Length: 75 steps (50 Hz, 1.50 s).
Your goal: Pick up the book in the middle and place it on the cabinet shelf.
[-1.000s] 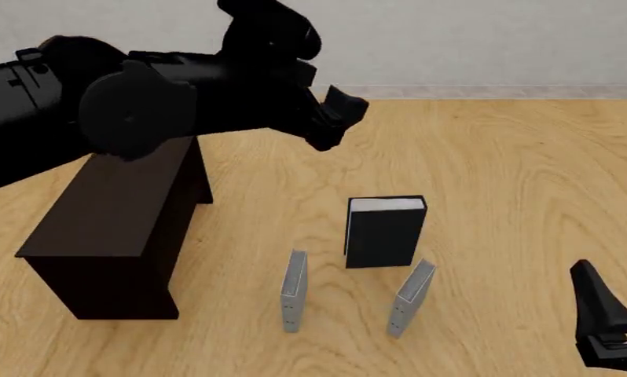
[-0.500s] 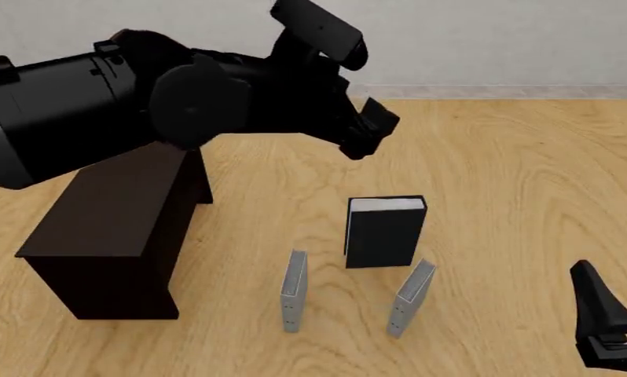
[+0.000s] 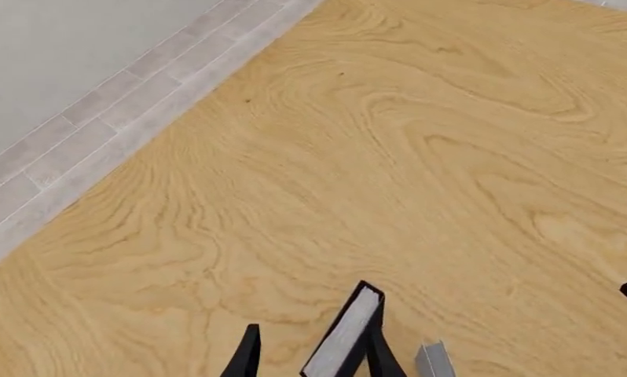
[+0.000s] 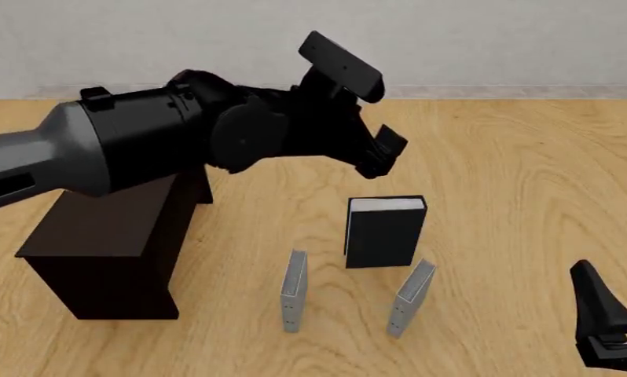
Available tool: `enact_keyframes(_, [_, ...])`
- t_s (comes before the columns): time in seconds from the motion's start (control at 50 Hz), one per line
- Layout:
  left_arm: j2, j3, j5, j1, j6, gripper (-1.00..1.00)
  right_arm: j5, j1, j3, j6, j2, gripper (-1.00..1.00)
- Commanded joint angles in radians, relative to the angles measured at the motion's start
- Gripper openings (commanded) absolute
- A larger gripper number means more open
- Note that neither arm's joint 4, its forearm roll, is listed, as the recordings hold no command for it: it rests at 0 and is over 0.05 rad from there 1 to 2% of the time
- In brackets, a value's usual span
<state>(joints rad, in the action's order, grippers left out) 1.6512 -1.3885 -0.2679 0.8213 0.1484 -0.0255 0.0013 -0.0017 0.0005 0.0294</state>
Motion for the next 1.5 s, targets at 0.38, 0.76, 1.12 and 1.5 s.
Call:
enact_keyframes(0.38, [0.021, 0.078, 0.114, 0.016, -0.047, 1.0, 0.001, 0.0, 0.0, 0.0, -0.001, 1.0])
enact_keyframes(0.76, [0.04, 0.138, 0.184, 0.022, -0.069, 1.0, 0.001, 0.0, 0.0, 0.0, -0.001, 1.0])
enact_keyframes(1.12, [0.058, 0.166, 0.22, 0.015, -0.076, 1.0, 0.001, 0.0, 0.0, 0.0, -0.001, 1.0])
enact_keyframes(1.5, [0.073, 0.201, 0.267, 0.014, -0.092, 1.0, 0.001, 0.0, 0.0, 0.0, -0.001, 1.0])
